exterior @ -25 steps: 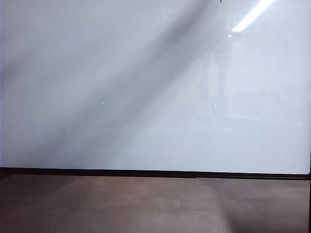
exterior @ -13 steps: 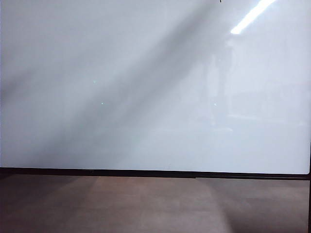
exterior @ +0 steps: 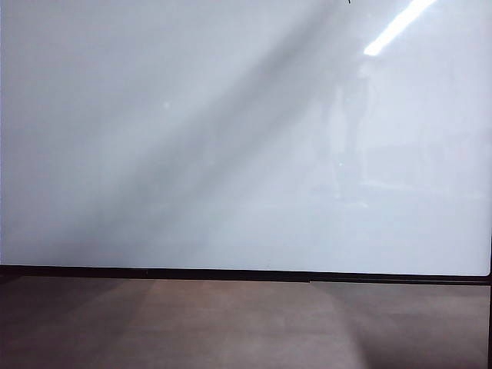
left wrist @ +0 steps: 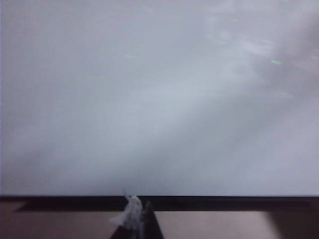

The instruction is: Reach to the right to find the marker pen, pick it up, and write the number 17 on the whiteboard.

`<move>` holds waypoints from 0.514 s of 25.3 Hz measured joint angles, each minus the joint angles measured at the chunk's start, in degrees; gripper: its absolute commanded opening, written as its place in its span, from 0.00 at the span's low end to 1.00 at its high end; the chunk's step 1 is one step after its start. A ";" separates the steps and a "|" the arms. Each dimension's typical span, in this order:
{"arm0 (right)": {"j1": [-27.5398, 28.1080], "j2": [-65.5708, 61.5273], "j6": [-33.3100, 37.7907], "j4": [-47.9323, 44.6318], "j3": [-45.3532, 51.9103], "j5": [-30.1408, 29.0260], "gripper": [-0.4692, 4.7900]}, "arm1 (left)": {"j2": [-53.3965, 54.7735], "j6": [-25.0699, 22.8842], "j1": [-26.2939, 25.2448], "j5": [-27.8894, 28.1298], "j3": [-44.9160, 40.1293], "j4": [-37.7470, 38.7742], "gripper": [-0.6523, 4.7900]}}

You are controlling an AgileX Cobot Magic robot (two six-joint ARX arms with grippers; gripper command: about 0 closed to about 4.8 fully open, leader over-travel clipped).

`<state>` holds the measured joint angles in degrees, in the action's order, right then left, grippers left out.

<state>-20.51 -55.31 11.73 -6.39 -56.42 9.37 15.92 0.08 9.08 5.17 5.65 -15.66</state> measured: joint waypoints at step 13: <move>-0.02 0.92 0.13 1.66 1.07 -6.69 0.08 | -12.44 -0.02 -6.73 -2.80 -5.20 3.74 0.11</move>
<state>-20.53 -54.39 11.86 -4.73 -55.35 2.68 3.49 0.05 2.35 2.37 0.45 -11.92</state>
